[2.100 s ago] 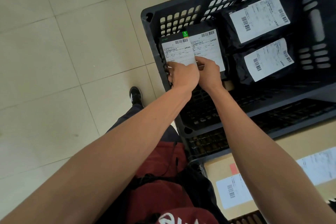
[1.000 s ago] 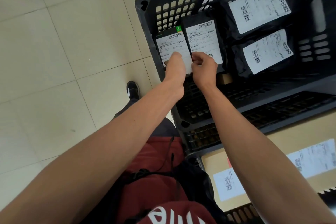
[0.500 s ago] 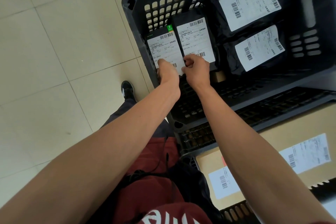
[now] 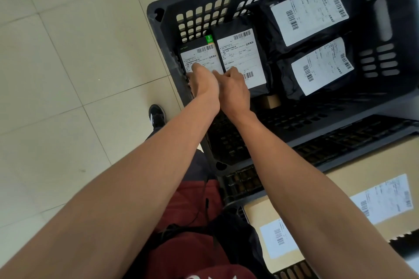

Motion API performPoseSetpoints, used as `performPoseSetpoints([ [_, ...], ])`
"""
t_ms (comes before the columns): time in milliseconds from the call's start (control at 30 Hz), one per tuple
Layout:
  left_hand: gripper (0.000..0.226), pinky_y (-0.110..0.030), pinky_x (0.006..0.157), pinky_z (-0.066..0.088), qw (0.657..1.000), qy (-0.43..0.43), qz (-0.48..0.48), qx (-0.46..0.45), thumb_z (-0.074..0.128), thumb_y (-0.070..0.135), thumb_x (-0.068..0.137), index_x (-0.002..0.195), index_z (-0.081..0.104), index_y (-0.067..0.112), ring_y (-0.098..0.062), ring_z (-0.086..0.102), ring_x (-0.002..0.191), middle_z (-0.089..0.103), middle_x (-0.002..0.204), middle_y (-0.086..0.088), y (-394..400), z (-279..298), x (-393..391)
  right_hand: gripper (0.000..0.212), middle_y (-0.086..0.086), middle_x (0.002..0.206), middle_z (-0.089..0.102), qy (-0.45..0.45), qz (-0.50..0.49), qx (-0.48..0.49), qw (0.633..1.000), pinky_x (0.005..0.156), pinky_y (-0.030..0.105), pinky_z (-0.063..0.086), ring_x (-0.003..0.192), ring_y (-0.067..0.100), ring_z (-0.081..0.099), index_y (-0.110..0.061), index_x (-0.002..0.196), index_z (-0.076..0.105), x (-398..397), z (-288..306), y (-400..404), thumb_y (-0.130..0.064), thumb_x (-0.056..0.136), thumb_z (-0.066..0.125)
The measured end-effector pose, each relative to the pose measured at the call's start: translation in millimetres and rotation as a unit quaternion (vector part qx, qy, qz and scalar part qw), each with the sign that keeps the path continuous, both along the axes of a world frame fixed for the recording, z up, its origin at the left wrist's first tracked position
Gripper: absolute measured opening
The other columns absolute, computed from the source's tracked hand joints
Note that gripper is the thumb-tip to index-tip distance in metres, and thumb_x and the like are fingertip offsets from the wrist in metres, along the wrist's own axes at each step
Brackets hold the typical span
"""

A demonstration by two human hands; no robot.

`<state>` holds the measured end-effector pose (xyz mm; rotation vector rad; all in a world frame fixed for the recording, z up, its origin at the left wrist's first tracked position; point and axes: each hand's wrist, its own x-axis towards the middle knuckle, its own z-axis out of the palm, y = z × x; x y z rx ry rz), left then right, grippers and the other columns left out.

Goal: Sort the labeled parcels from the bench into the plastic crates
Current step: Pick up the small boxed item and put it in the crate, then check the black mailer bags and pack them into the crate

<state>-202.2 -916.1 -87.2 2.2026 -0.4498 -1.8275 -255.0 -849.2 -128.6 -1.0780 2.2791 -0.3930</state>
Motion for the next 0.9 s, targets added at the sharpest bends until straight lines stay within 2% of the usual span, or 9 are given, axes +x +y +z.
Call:
performPoseSetpoints([
  [200, 0.056, -0.05, 0.097, 0.056, 1.0, -0.013, 0.018, 0.003, 0.028, 0.049, 0.095, 0.12, 0.068, 0.018, -0.029, 0.071, 0.101, 0.074, 0.11, -0.009, -7.1, 12.4, -0.7, 0.035, 0.006, 0.1, 0.046, 0.11, 0.091, 0.032, 0.989, 0.063, 0.04, 0.043, 0.087, 0.026, 0.045, -0.023, 0.131, 0.067, -1.7, -11.6, -1.6, -0.011, 0.098, 0.066],
  [333, 0.056, -0.04, 0.09, 0.056, 1.0, 0.002, 0.004, 0.002, 0.028, 0.048, 0.101, 0.117, 0.068, 0.013, -0.028, 0.07, 0.097, 0.074, 0.111, -0.009, -14.8, 14.2, 0.5, 0.047, 0.001, 0.105, 0.042, 0.023, 0.076, 0.062, 0.995, 0.071, 0.036, 0.042, 0.098, 0.023, 0.048, -0.026, 0.143, 0.062, -5.1, 1.8, 3.0, -0.007, 0.101, 0.058],
  [433, 0.031, -0.033, 0.072, 0.047, 0.997, 0.047, -0.059, 0.0, 0.04, 0.037, 0.1, 0.089, 0.061, 0.016, -0.024, 0.06, 0.08, 0.066, 0.09, -0.005, -19.1, 25.3, 5.0, 0.049, 0.01, 0.124, 0.057, -0.067, -0.03, 0.045, 0.996, 0.088, 0.034, 0.05, 0.113, 0.026, 0.057, -0.019, 0.146, 0.059, -8.3, 23.2, 11.4, -0.002, 0.102, 0.048],
  [500, 0.015, -0.036, 0.073, 0.045, 0.985, 0.08, -0.153, -0.015, 0.05, 0.028, 0.095, 0.09, 0.057, 0.016, -0.024, 0.057, 0.082, 0.062, 0.089, -0.008, -18.3, 48.2, 5.8, 0.048, 0.01, 0.133, 0.06, -0.108, -0.128, 0.001, 0.986, 0.098, 0.034, 0.053, 0.111, 0.023, 0.061, -0.017, 0.15, 0.055, -6.8, 44.8, 16.8, -0.005, 0.104, 0.048],
  [600, 0.006, -0.031, 0.074, 0.045, 0.942, 0.134, -0.3, -0.061, 0.05, 0.017, 0.103, 0.104, 0.055, 0.021, -0.012, 0.059, 0.079, 0.063, 0.093, 0.0, -19.2, 83.0, 7.1, 0.048, 0.003, 0.132, 0.064, -0.119, -0.248, -0.059, 0.96, 0.086, 0.025, 0.057, 0.076, 0.0, 0.06, -0.017, 0.152, 0.052, -4.2, 78.1, 25.3, -0.009, 0.104, 0.051],
  [667, 0.013, -0.025, 0.072, 0.048, 0.902, 0.131, -0.394, -0.119, 0.05, 0.016, 0.105, 0.097, 0.056, 0.026, 0.001, 0.06, 0.07, 0.062, 0.089, 0.006, -24.2, 95.7, 12.7, 0.048, -0.006, 0.114, 0.067, -0.127, -0.308, -0.092, 0.938, 0.074, 0.015, 0.054, 0.064, -0.006, 0.058, -0.018, 0.151, 0.053, -2.3, 101.0, 31.5, -0.01, 0.104, 0.052],
  [767, 0.017, -0.019, 0.074, 0.056, 0.852, 0.13, -0.477, -0.172, 0.055, 0.025, 0.103, 0.113, 0.068, 0.028, 0.013, 0.065, 0.074, 0.07, 0.105, 0.01, -40.8, 109.6, 25.3, 0.045, -0.005, 0.119, 0.067, -0.117, -0.349, -0.131, 0.92, 0.088, 0.018, 0.055, 0.095, -0.001, 0.064, -0.02, 0.15, 0.055, 3.7, 132.9, 41.0, -0.012, 0.105, 0.054],
  [833, 0.032, -0.033, 0.097, 0.057, 0.813, 0.134, -0.525, -0.212, 0.057, 0.037, 0.098, 0.127, 0.069, 0.029, 0.001, 0.067, 0.104, 0.069, 0.127, 0.009, -50.3, 115.8, 34.0, 0.045, -0.002, 0.132, 0.063, -0.106, -0.355, -0.144, 0.917, 0.095, 0.016, 0.05, 0.114, 0.008, 0.06, -0.021, 0.15, 0.054, 9.4, 148.6, 45.8, -0.015, 0.105, 0.056],
  [900, 0.03, -0.024, 0.093, 0.057, 0.775, 0.144, -0.563, -0.249, 0.057, 0.036, 0.101, 0.13, 0.067, 0.035, -0.005, 0.063, 0.101, 0.062, 0.141, 0.01, -57.5, 123.6, 43.1, 0.046, -0.007, 0.13, 0.06, -0.087, -0.366, -0.15, 0.914, 0.096, 0.009, 0.043, 0.116, 0.005, 0.056, -0.021, 0.151, 0.053, 18.0, 161.2, 51.4, -0.017, 0.105, 0.057],
])
